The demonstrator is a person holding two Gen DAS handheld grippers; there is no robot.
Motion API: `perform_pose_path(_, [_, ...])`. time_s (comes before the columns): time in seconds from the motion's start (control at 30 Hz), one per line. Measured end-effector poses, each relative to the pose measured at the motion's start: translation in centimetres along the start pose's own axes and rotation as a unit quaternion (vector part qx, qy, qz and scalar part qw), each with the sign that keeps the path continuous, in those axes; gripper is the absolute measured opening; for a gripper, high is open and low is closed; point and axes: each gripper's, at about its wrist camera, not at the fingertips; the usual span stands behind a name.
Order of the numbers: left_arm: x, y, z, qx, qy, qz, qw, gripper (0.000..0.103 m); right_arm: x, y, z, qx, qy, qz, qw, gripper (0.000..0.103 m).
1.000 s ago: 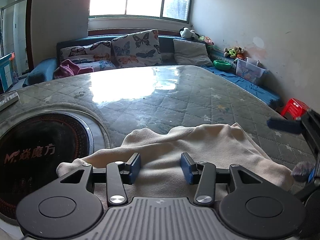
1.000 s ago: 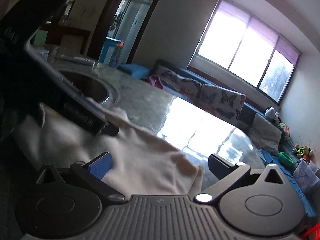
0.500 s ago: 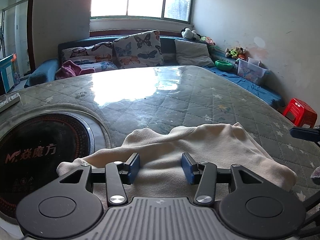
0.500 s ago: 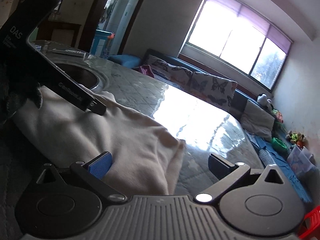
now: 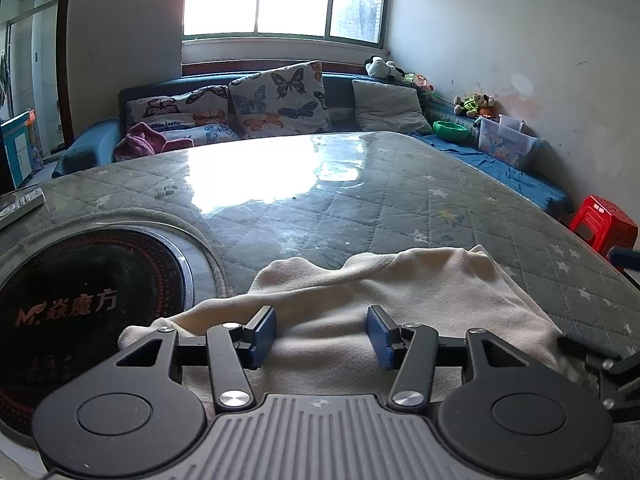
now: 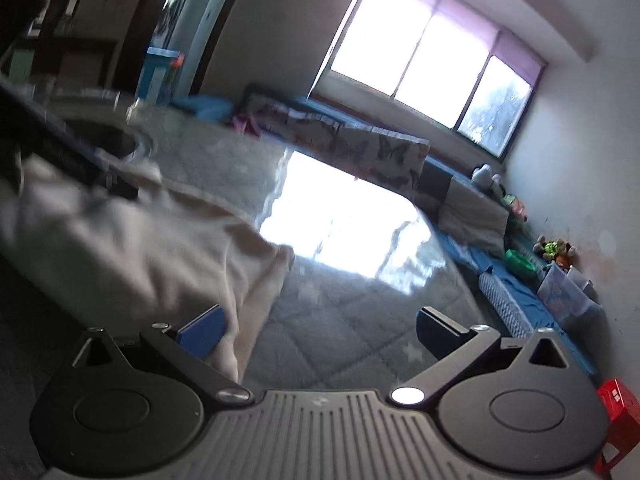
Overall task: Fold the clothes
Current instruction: 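Lift both tools away from the folded sweatshirt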
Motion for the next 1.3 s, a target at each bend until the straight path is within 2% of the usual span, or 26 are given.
perform_pose_path(0.37, [-0.7, 1.3, -3.5, 0.005, 0.014, 0.006, 0.9999, 0.055, 0.0, 0.0, 1.1, 0.010, -0.014, 0.005, 1.000, 0.103])
perform_pose_path(0.73, [-3.8, -1.0, -7.0, 0.029, 0.003, -0.042, 0.9987, 0.054, -0.6, -0.4, 2.9, 0.036, -0.027, 0.019, 0.999, 0.103])
perform_pose_path(1.07, [-4.3, -2.0, -9.4, 0.035, 0.013, -0.047, 0.9982, 0.055, -0.9, 0.1, 3.1, 0.049, -0.035, 0.038, 0.997, 0.103])
perform_pose_path(1.17, [-5.0, -2.2, -9.7, 0.056, 0.007, -0.033, 0.9979, 0.054, -1.0, 0.3, 3.1, 0.052, -0.037, 0.044, 0.997, 0.103])
perform_pose_path(1.3, [-5.5, -3.6, -10.2, 0.084, -0.003, -0.059, 0.9947, 0.054, -1.1, 0.6, 3.2, 0.056, -0.040, 0.052, 0.996, 0.103])
Point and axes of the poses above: each gripper's, at about its wrist camera, not at the fingertips, and z roughly the way its jaws point, y to its right, x to its top, and after that the axes turned 7 degrees about y, right-handed
